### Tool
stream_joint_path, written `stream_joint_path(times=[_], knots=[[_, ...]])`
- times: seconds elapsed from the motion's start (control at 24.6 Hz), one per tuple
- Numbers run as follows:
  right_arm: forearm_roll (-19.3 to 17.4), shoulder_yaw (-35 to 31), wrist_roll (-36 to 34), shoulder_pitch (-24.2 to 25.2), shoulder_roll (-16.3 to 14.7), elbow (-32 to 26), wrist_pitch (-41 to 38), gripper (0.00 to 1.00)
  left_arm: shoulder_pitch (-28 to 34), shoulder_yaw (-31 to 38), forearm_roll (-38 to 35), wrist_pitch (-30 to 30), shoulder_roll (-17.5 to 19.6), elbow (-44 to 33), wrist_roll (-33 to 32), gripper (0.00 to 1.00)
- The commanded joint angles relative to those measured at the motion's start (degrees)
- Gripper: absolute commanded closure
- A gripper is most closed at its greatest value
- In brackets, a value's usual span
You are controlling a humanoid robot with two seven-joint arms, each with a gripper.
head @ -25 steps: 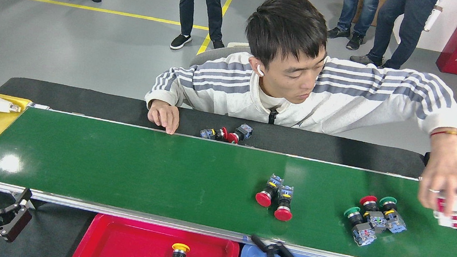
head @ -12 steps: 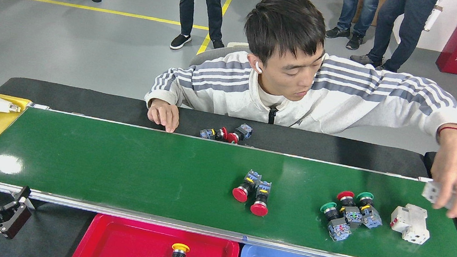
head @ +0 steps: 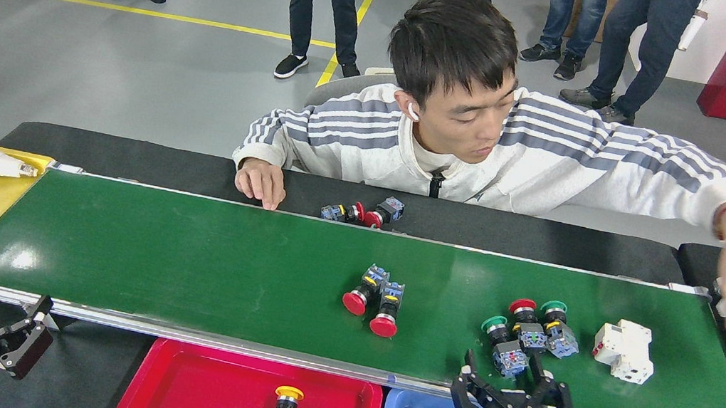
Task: Pick switch part from conveyor to tray
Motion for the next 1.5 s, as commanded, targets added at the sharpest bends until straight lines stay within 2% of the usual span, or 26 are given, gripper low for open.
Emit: stream_joint_path(times=[0.0, 0.04, 0.12, 0.28, 0.37, 0.53, 0.57, 0.61, 0.65, 0.69, 0.77, 0.89, 1.02, 1.1, 1.22, 1.3, 1.46], knots=[[-0.2, 1.6, 0.2, -1.0, -1.9, -0.3, 1.0, 0.77, -0.6, 0.2, -0.1, -0.1, 0.9, -0.6, 0.4, 0.00], [-0.3, 2.5, 0.2, -1.0, -2.9, -0.3, 1.0, 0.85, -0.6, 0.2, -0.1, -0.1, 0.8, -0.6, 0.4, 0.00], [-0.4, 3.3, 0.2, -1.0, -4.1, -0.3, 1.0, 0.92, -0.6, 0.2, -0.1, -0.1, 0.8, -0.6, 0.4, 0.00], [-0.4, 3.7, 0.0, -0.6, -4.2, -1.2, -0.3, 0.95, -0.6, -0.6, -0.1, -0.3, 0.7, -0.8, 0.4, 0.00], [-0.5, 4.8, -0.4, 0.3, -4.2, -3.7, -2.5, 0.95, -1.2, -2.2, -0.1, -0.3, 0.7, -1.1, 0.4, 0.00], [-0.7, 5.9, -0.5, 5.4, -4.1, -11.6, -17.8, 0.94, -2.3, -3.7, -0.1, -0.2, 0.7, -1.2, 0.4, 0.00], [-0.7, 6.0, -0.5, 6.5, -4.1, -13.2, -22.3, 0.89, -2.3, -3.7, -0.1, -0.2, 0.7, -1.2, 0.3, 0.00], [-0.7, 6.1, -0.4, 7.5, -3.8, -14.0, -26.5, 0.66, -2.3, -3.8, -0.1, -0.3, 0.7, -1.2, 0.3, 0.00], [-0.7, 6.7, -0.4, 7.6, -3.1, -14.0, -30.2, 0.05, -2.3, -3.8, -0.1, -0.4, 0.7, -1.2, 0.3, 0.00], [-0.7, 7.2, -0.4, 7.8, -2.7, -13.9, -32.8, 0.00, -2.3, -4.0, -0.1, -0.4, 0.6, -1.3, 0.3, 0.00], [-0.8, 7.8, -0.3, 7.8, -2.2, -13.3, -35.7, 0.00, -2.6, -6.5, -0.1, -0.4, 0.9, -1.3, 0.3, 0.00], [-0.9, 7.4, -0.1, 7.9, -1.8, -13.1, -35.7, 0.00, -3.7, -11.5, -0.1, -0.4, 1.0, -1.3, 0.3, 0.00], [-4.5, 3.0, -0.3, 8.4, -1.7, -13.2, -34.3, 0.00, -5.4, -14.7, -0.2, -0.3, 0.9, -1.3, 0.1, 0.00], [-7.7, -3.0, -0.3, 10.5, -1.3, -13.5, -30.7, 0.00, -6.0, -15.9, -0.3, -0.3, 0.7, -1.3, 0.0, 0.00], [-8.4, -12.0, -0.6, 14.7, 0.9, -14.5, -22.3, 0.00, -7.5, -19.9, -0.2, -0.4, 0.7, -1.3, 0.0, 0.00], [-8.4, -16.1, -2.0, 16.5, 1.1, -14.6, -17.6, 0.00, -8.8, -22.2, -0.3, -0.2, 0.7, -0.9, -0.1, 0.00], [-8.3, -18.7, -3.9, 17.6, 0.3, -14.4, -12.2, 0.00, -9.9, -25.2, -0.3, -0.1, 0.4, -0.9, -0.2, 0.00]])
